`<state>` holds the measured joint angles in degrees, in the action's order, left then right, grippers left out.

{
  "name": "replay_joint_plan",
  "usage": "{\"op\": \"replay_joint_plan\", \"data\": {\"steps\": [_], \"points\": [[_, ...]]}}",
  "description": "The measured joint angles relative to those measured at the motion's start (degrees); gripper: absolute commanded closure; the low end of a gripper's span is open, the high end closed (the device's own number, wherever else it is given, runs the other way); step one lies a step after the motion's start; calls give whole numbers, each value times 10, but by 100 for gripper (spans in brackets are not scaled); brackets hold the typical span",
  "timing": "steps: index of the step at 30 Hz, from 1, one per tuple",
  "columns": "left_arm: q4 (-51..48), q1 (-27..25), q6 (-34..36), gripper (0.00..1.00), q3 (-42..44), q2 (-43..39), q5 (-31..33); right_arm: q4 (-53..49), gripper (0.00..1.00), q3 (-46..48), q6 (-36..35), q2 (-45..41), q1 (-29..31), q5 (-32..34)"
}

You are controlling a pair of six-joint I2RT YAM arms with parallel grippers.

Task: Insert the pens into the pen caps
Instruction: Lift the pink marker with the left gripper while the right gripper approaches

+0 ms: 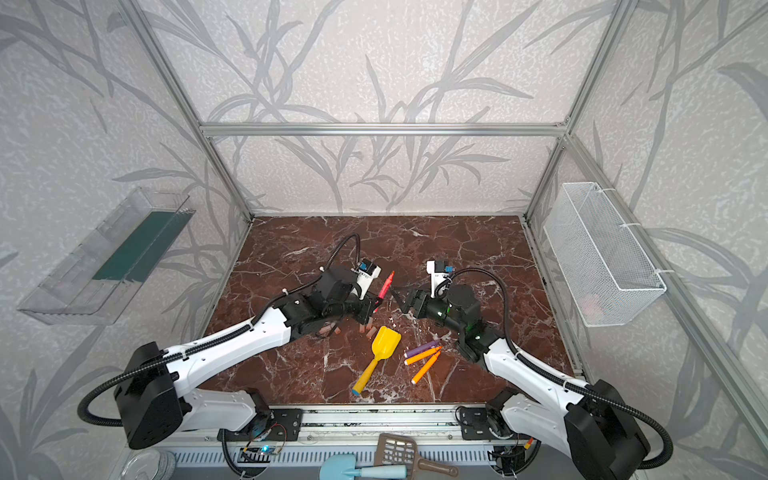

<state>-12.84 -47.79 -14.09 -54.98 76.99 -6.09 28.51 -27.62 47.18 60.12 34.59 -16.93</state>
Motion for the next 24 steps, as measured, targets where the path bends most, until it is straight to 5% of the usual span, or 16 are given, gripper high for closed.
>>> {"op": "replay_joint_plan", "data": {"steps": [8, 16, 24], "points": [[0, -52, 38, 100, -4, 0, 21, 5, 12, 14, 4, -55, 1, 22], [0, -81, 54, 100, -5, -10, 52, 12, 23, 25, 36, -42, 1, 39], [-3, -85, 56, 100, -5, -11, 61, 48, 52, 21, 74, 54, 4, 28]]}}
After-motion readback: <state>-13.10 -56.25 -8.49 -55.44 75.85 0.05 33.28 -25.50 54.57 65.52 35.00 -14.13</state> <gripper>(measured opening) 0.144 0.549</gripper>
